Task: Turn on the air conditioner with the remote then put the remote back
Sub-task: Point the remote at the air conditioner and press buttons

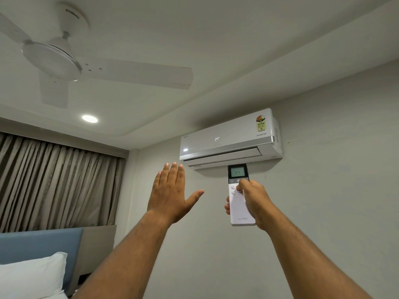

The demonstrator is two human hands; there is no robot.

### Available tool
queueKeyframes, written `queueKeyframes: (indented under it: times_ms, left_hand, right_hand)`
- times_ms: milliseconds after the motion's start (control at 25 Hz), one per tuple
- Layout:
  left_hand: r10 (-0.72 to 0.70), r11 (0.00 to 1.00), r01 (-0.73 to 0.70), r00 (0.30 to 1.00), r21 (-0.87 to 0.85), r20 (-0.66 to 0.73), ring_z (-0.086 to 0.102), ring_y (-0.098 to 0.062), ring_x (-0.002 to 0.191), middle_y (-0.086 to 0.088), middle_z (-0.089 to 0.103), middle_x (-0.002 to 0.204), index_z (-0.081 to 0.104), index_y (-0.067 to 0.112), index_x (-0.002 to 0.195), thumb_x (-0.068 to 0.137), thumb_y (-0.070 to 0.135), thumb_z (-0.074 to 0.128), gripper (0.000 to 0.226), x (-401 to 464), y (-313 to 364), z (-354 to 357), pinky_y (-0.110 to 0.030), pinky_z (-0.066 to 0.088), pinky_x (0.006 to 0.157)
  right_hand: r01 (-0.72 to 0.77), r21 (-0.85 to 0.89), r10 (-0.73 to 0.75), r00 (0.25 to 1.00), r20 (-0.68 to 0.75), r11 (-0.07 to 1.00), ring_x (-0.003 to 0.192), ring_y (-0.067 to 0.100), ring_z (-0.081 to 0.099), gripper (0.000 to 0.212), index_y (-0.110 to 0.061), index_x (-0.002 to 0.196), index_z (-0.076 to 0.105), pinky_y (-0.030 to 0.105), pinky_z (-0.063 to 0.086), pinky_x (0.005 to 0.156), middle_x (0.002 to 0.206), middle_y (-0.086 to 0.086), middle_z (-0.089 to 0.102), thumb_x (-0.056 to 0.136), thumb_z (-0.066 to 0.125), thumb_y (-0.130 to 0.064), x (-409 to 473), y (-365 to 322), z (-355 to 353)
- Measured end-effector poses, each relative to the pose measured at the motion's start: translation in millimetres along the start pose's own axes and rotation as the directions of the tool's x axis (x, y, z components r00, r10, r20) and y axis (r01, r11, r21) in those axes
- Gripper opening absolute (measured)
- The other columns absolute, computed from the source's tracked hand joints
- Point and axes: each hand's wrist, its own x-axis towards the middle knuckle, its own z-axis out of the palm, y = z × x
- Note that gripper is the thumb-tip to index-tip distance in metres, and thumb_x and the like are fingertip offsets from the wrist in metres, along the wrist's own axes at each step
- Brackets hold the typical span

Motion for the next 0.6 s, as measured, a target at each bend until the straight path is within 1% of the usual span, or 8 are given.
queueKeyframes:
  times_ms: [320,600]
  left_hand:
    - [-0.013,1.000,0.013,1.000,-0.002,-0.005,-0.010,-0.027,0.148,-0.011,-0.004,0.162,-0.006,0.012,0.151,0.073,0.081,-0.002,0.104,-3.1,-5.2,-4.7,-0.038,-0.009,0.114]
    - [-0.018,1.000,0.018,1.000,-0.010,-0.013,-0.010,-0.027,0.148,-0.011,-0.004,0.162,-0.006,0.012,0.151,0.077,0.079,0.005,0.101,-1.8,-7.2,-9.8,-0.039,-0.008,0.116]
  right_hand:
    - [-0.001,-0.010,0.001,1.000,-0.010,1.000,0.056,0.036,0.070,0.014,-0.007,0.097,0.050,0.041,0.059,0.055,0.078,0.025,0.067,0.086,0.046,-0.015,-0.5,0.5,3.7]
    - [-0.005,-0.012,0.005,1.000,-0.009,1.000,0.054,0.034,0.071,0.015,-0.007,0.099,0.051,0.041,0.060,0.054,0.080,0.026,0.068,0.087,0.047,-0.015,0.1,-0.8,6.3]
